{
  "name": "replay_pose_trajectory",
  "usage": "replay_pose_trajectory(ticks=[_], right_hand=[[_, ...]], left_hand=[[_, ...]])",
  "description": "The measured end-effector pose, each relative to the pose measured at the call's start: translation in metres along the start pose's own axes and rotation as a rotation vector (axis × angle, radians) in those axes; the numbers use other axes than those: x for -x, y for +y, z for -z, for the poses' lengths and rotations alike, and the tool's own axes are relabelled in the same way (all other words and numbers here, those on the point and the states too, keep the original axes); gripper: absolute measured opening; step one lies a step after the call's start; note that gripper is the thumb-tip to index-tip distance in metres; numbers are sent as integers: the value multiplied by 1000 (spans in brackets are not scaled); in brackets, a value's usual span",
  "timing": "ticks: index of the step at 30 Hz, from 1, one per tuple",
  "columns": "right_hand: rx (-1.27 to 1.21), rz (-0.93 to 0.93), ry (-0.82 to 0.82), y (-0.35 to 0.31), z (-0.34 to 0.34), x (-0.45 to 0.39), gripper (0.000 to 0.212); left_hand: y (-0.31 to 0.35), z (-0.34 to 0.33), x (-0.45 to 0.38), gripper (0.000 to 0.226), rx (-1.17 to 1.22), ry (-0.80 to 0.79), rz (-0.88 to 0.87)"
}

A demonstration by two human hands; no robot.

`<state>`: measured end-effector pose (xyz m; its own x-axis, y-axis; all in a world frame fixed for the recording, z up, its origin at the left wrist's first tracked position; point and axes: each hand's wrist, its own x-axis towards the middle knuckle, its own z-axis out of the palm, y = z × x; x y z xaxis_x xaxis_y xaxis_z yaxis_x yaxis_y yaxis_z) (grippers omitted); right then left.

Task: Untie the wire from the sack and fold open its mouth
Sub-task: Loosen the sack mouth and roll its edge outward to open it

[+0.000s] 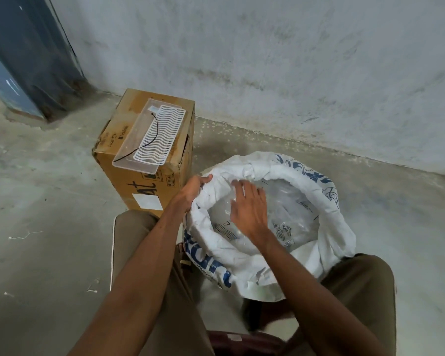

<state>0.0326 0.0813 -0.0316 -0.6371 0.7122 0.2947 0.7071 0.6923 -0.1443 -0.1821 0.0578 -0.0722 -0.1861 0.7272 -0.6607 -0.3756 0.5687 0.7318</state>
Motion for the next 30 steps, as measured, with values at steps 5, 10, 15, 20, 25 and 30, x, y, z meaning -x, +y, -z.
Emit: replay_pose_trajectory(ticks=[5, 10, 15, 20, 25, 30], right_hand=[[308, 79, -217, 29, -2, -58, 70], [308, 276, -371, 54, -5, -88, 36], [137, 256, -536, 57, 4, -121, 30], [-57, 54, -790, 60, 17, -148, 46], [-203, 134, -456, 89, 17, -115, 58], [252, -101, -268, 123, 17, -81, 45]], left_hand=[[22, -20, 47, 39, -38, -2, 50], [26, -23, 39, 74, -314, 39, -104], [25, -51, 39, 70, -1401, 457, -725], [24, -70, 14, 34, -1464, 355, -774], [46, -43, -14, 33, -1084, 153, -588], [65, -42, -40, 35, -1076, 11, -355]])
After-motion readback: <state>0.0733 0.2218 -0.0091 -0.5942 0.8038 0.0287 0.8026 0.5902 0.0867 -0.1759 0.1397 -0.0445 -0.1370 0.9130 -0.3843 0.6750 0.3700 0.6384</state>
